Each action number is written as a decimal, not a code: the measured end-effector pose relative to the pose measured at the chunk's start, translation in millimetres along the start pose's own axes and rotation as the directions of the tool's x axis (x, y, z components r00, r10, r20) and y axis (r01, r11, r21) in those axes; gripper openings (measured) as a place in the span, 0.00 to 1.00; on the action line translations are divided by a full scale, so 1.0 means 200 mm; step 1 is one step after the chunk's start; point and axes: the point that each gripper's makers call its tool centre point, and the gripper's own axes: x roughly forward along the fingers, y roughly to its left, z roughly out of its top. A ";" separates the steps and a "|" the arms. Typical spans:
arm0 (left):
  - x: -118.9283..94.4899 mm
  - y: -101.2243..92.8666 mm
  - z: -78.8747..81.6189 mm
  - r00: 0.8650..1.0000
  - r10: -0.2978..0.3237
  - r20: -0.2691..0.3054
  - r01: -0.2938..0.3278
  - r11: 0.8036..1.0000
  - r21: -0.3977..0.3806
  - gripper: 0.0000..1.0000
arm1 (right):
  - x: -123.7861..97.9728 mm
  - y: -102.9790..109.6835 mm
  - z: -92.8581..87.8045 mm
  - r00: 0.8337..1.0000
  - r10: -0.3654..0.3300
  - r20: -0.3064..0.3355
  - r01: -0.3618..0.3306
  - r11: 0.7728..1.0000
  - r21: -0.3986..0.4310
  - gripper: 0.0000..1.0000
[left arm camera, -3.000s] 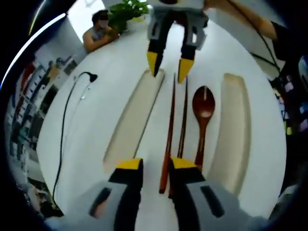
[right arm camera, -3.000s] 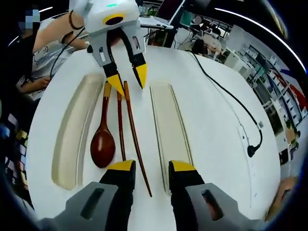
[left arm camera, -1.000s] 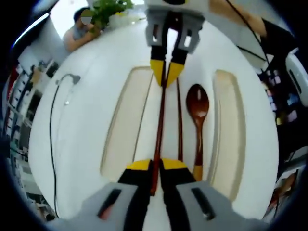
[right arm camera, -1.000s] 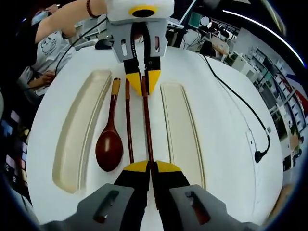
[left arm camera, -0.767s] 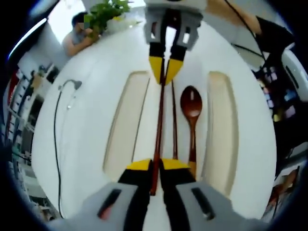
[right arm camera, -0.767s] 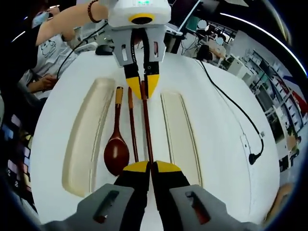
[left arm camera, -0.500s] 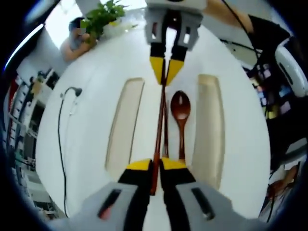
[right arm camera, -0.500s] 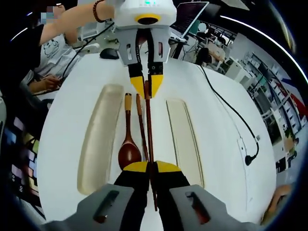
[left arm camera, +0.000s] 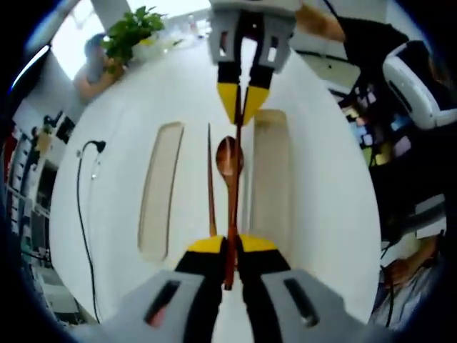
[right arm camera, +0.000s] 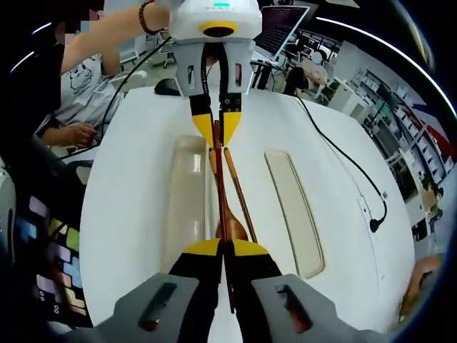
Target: Arrange the utensils inside the cutlery case until each visible utensil rests in its matching compartment.
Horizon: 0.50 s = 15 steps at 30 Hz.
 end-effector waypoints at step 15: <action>0.08 -0.15 -0.05 0.997 -0.065 0.029 0.065 0.998 -0.001 0.06 | 0.04 0.19 -0.05 0.998 0.069 0.001 -0.069 0.997 0.024 0.02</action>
